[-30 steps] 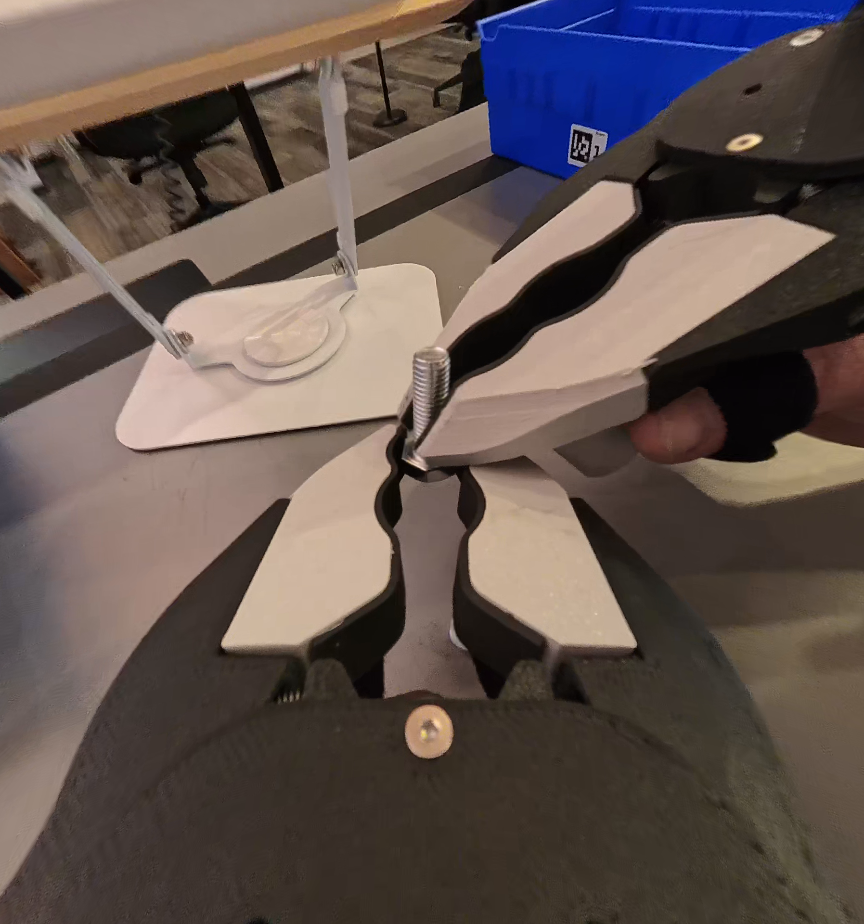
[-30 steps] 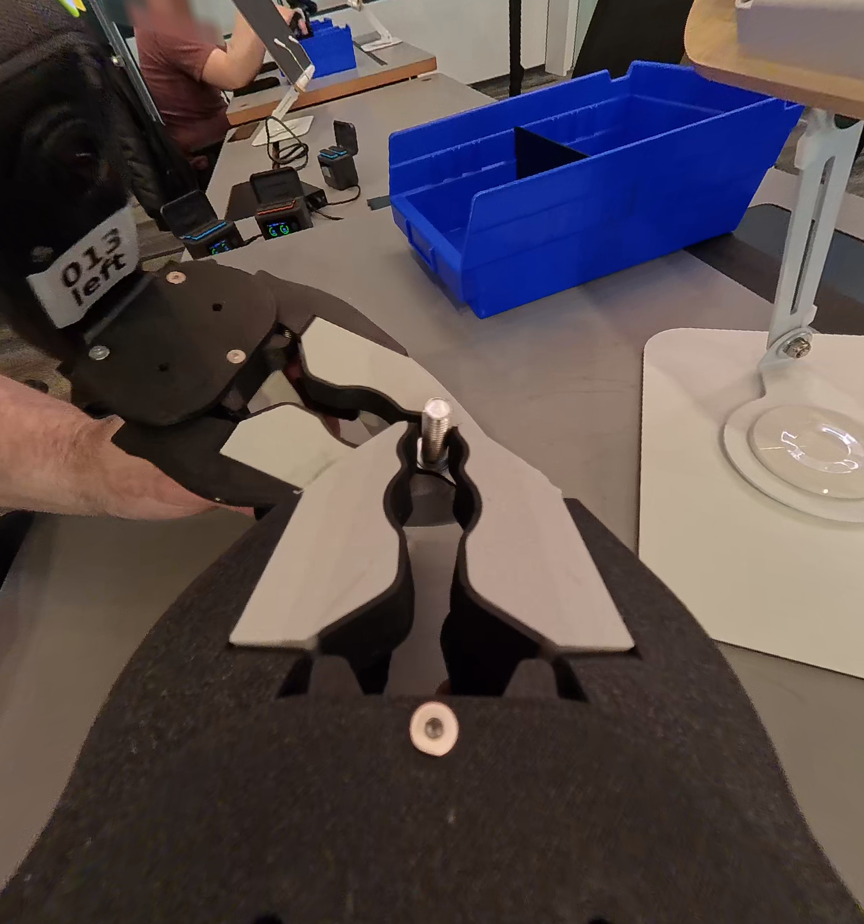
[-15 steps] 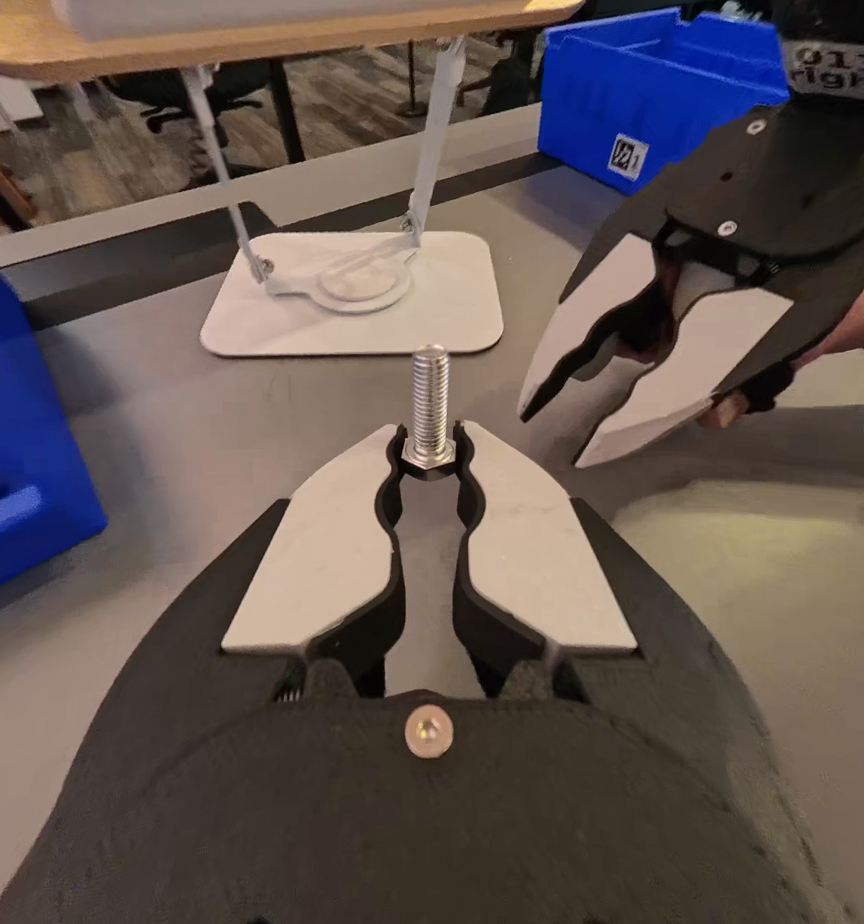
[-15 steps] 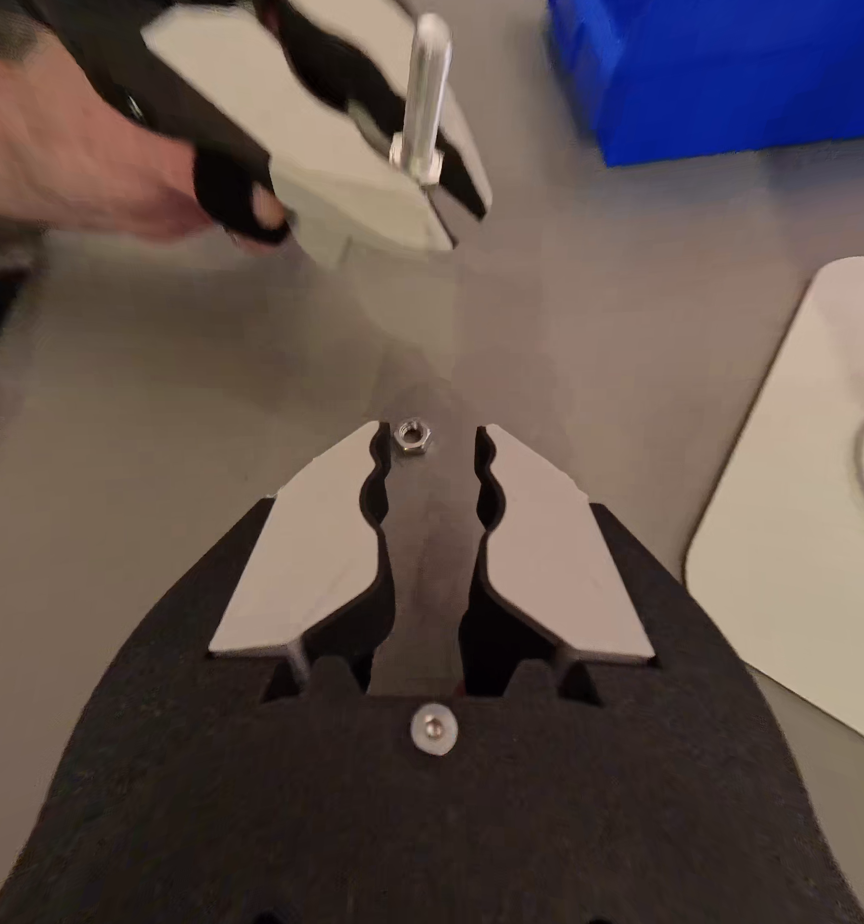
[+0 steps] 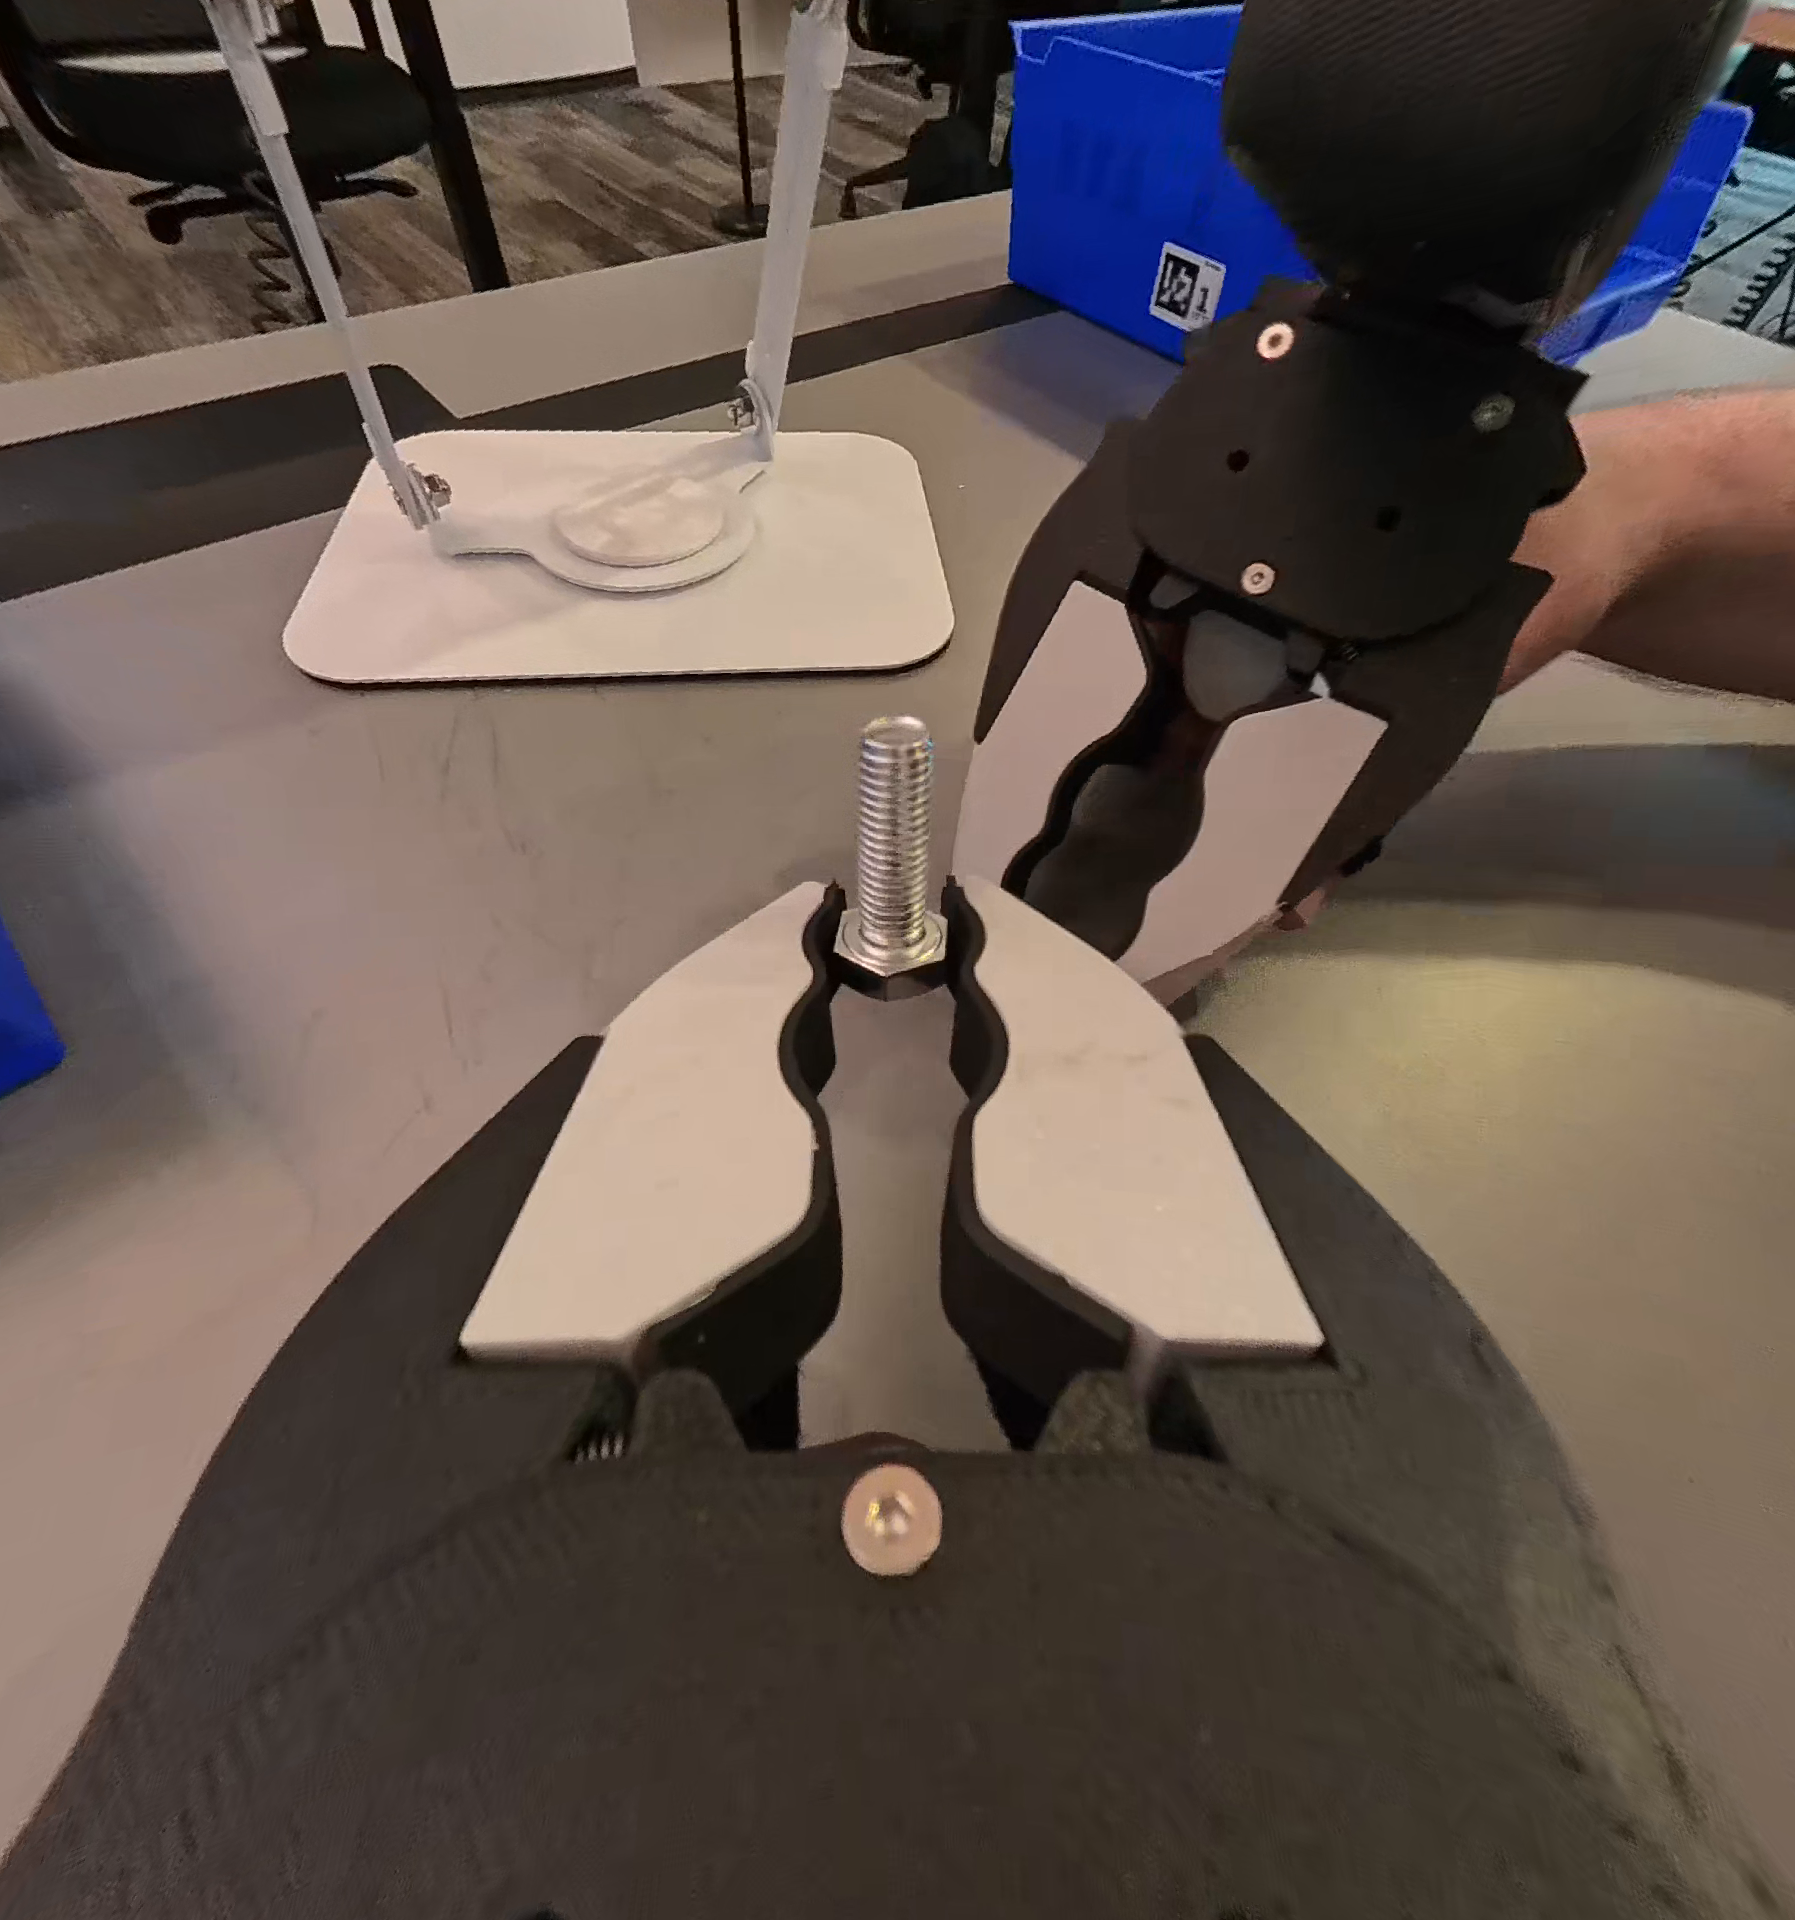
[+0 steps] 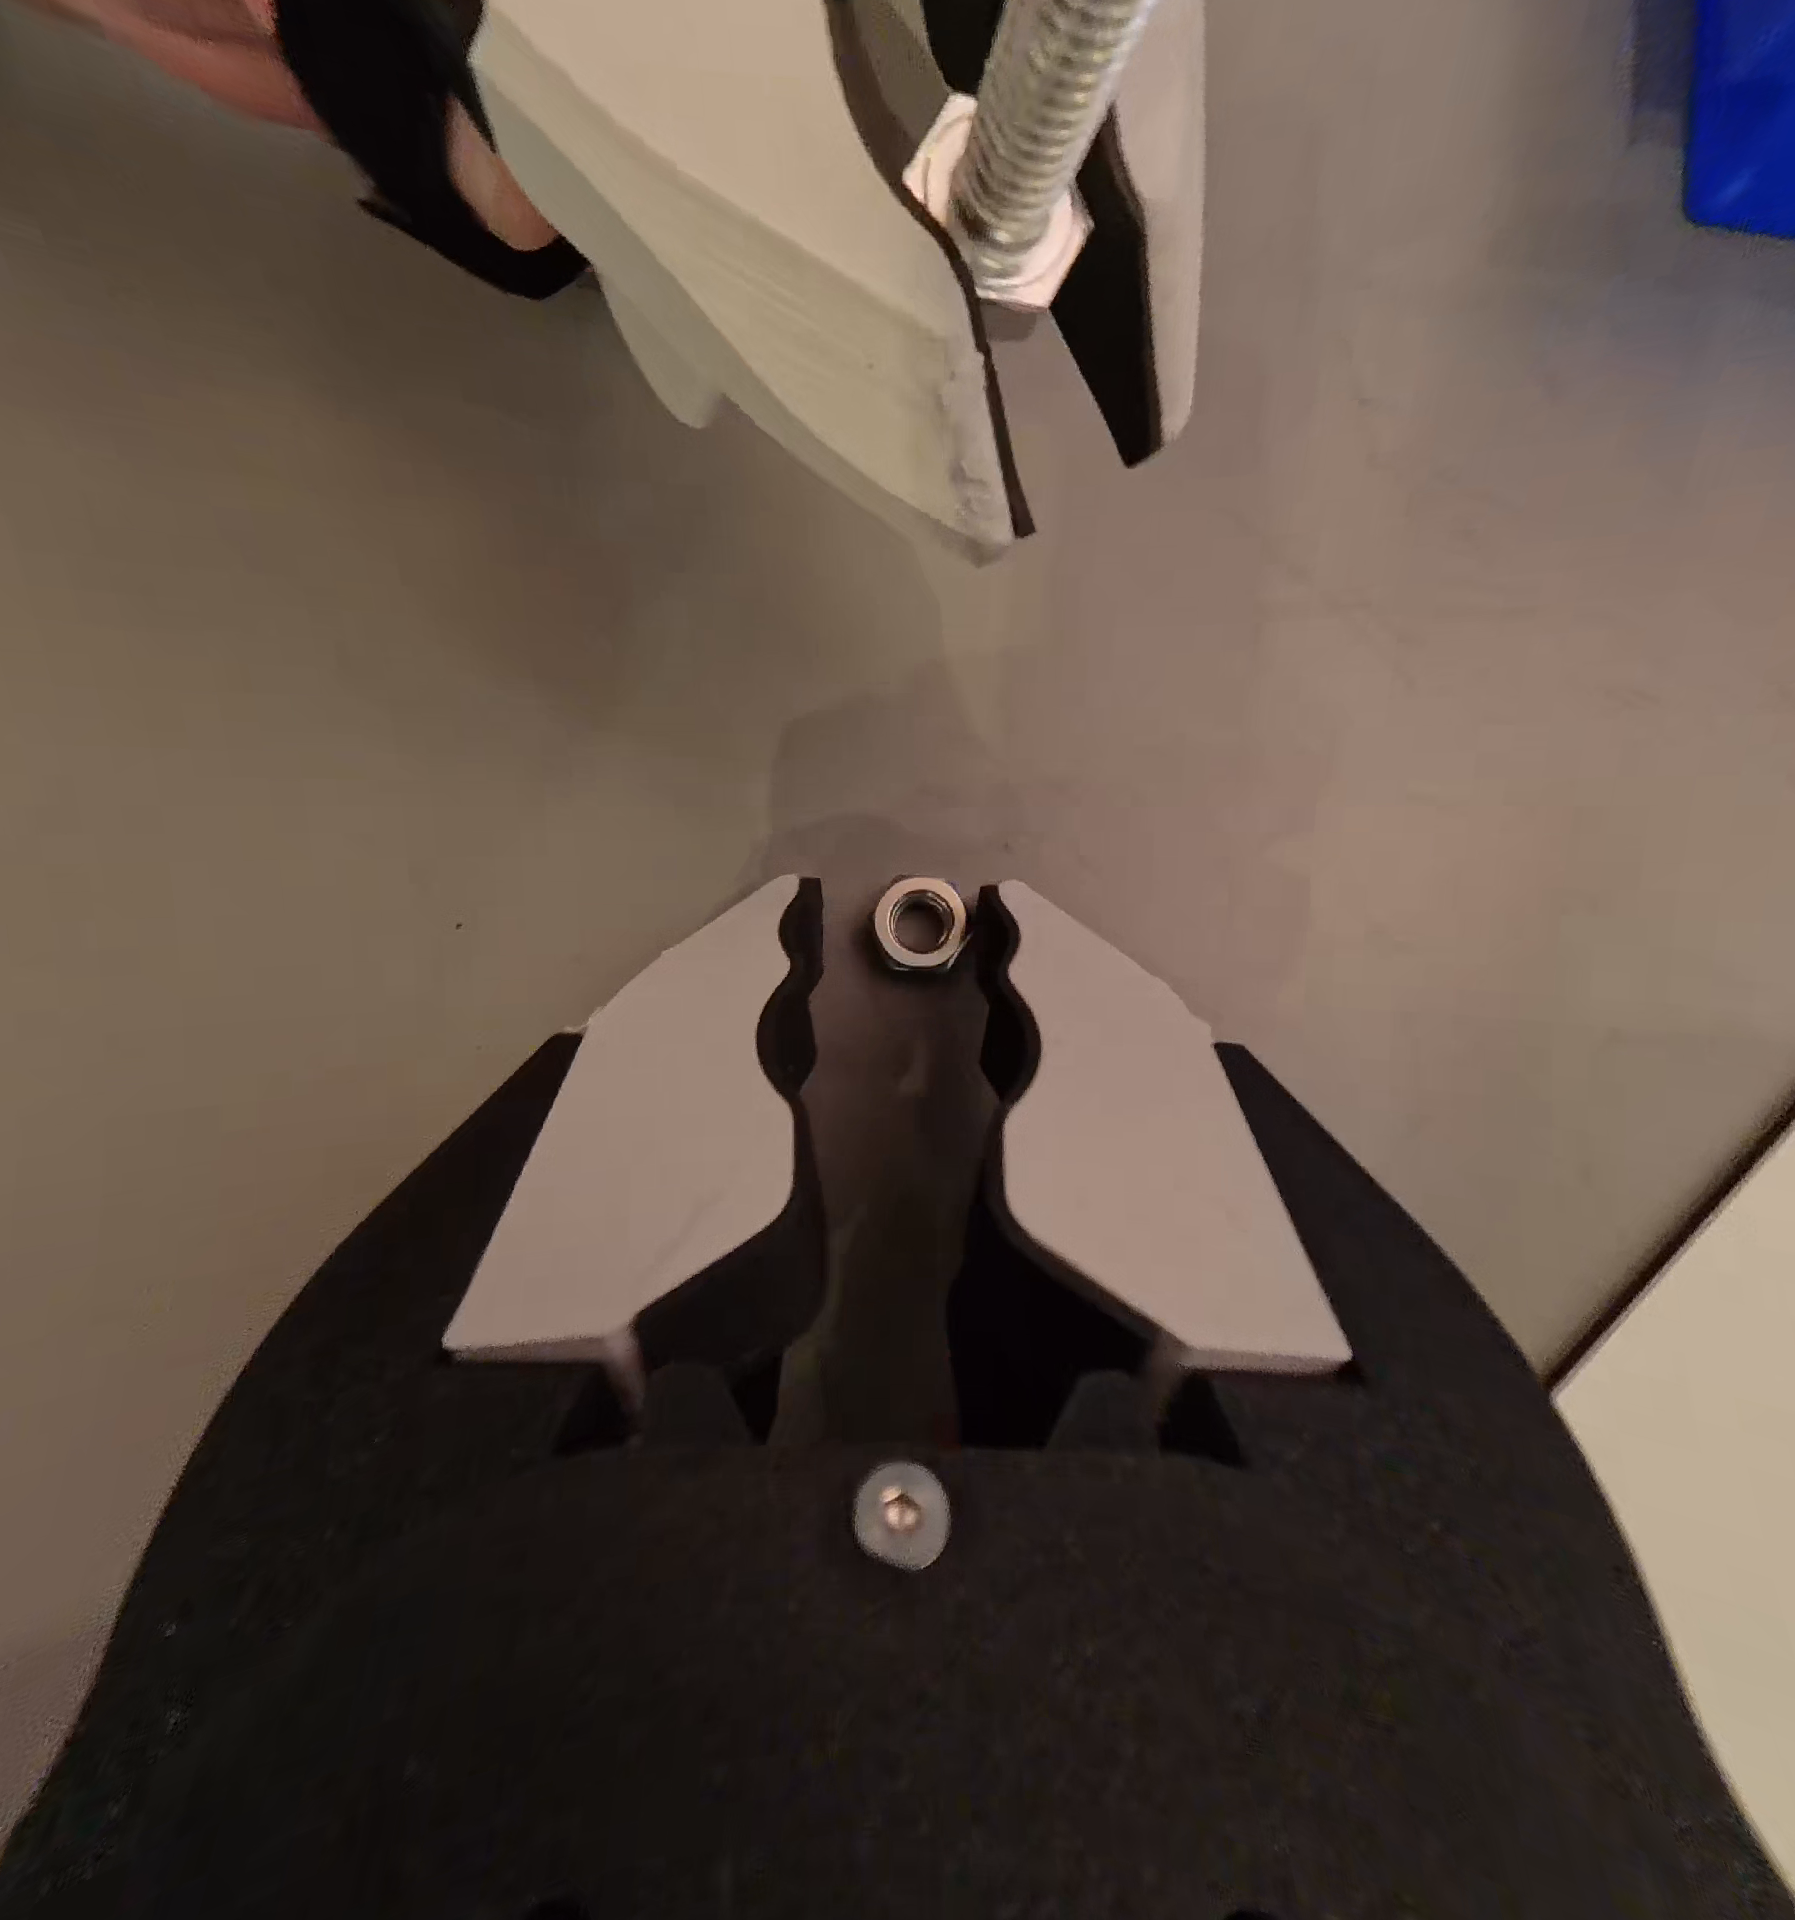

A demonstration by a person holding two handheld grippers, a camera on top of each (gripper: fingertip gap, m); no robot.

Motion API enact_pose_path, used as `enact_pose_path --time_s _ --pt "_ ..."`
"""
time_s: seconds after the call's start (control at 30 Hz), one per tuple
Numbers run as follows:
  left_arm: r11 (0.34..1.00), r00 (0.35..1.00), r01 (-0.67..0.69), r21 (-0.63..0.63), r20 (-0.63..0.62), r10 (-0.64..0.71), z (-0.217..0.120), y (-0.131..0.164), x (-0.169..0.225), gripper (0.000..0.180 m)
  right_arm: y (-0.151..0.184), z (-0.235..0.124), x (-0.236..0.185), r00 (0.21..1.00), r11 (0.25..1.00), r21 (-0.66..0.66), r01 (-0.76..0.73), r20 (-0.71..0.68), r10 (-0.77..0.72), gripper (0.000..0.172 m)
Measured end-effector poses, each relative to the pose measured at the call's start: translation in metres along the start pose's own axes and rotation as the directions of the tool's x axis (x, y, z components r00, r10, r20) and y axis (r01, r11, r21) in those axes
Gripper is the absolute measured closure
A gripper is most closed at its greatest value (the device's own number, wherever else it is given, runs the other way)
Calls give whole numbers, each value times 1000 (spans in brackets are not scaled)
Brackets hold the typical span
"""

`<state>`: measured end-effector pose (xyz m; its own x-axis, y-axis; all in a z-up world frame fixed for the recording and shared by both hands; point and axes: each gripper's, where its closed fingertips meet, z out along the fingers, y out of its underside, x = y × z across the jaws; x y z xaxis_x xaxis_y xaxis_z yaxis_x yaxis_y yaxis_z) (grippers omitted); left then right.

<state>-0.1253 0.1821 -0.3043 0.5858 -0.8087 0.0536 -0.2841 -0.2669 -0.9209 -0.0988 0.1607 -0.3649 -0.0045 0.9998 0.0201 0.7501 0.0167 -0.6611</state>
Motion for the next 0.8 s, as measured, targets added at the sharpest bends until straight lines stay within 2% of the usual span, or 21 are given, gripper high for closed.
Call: enact_pose_path --time_s 0.13,0.27,0.37,0.47,0.6,0.8 --pt "1000 1000 3 7 -29 -3 1 0 2 163 3 -1 1 991 995 -28 96 92 -93 144" --pt "1000 999 -10 3 -38 11 1 0 1 163 4 -1 1 973 985 -34 168 169 -160 154" --pt "1000 999 -5 5 -38 5 2 -1 0 163 -1 -4 4 975 991 4 136 174 -135 154" --pt "1000 999 -2 12 -37 3 1 -1 0 163 -20 -23 11 987 990 104 92 121 -104 154" --pt "1000 999 -23 15 -47 24 1 -4 2 163 -62 -66 15 994 957 282 70 64 -92 154" --pt "994 993 -107 -12 -44 106 2 -5 10 163 -92 -77 6 982 944 291 155 54 -178 154"
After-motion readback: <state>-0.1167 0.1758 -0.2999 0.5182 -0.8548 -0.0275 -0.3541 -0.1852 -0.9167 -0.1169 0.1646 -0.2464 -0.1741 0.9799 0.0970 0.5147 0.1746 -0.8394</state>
